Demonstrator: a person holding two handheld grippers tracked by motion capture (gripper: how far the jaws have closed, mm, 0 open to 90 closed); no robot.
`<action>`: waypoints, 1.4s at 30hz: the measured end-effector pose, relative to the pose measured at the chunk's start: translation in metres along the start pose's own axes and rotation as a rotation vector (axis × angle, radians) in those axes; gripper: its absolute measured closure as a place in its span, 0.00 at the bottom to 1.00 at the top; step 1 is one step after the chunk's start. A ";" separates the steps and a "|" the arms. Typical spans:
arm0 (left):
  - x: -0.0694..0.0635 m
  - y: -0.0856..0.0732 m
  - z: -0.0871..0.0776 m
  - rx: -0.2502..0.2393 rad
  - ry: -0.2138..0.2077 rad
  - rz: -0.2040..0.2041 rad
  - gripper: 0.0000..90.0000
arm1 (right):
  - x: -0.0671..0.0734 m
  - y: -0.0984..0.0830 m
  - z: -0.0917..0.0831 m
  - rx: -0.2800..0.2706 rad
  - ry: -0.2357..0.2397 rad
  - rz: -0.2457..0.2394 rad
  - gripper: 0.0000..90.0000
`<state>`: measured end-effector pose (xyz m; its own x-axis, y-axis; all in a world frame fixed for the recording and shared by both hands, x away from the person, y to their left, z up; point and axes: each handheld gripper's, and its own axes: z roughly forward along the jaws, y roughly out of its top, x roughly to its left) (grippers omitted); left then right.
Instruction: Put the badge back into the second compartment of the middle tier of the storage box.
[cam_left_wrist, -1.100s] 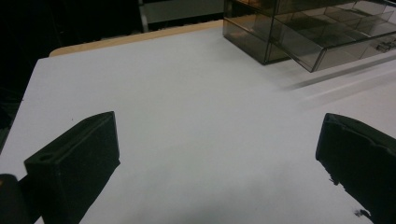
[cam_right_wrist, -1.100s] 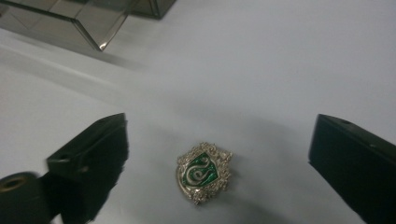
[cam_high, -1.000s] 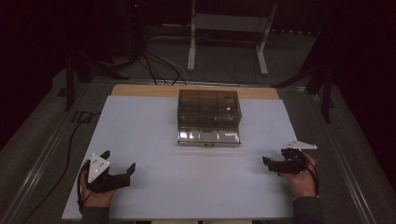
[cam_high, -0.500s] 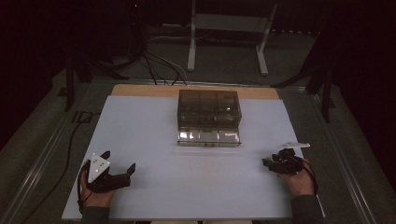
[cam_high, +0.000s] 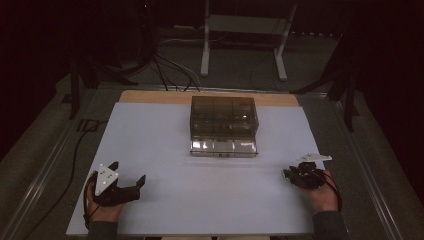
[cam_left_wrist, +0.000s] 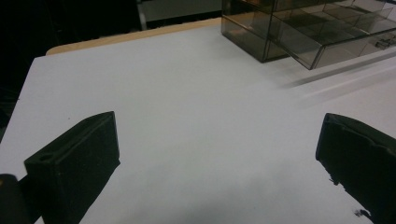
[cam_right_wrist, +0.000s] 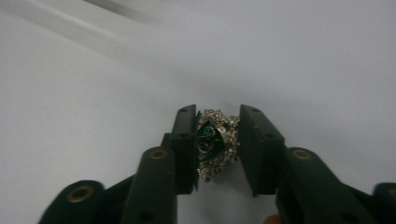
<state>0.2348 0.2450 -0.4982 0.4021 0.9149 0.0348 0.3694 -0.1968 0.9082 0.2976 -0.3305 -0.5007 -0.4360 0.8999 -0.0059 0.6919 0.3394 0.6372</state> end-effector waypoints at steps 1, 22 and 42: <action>0.000 0.000 0.000 0.000 0.000 0.000 0.01 | 0.001 0.000 -0.001 -0.006 0.000 -0.007 0.81; 0.000 0.000 0.000 0.001 0.000 -0.001 0.01 | 0.013 -0.002 -0.012 0.024 0.060 -0.081 0.98; -0.001 0.000 0.000 0.004 -0.002 0.005 0.01 | 0.013 0.001 -0.019 -0.010 0.042 -0.068 0.98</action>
<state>0.2346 0.2441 -0.4984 0.4059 0.9131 0.0385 0.3709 -0.2031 0.9062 0.2822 -0.3236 -0.4854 -0.5054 0.8627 -0.0176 0.6543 0.3964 0.6440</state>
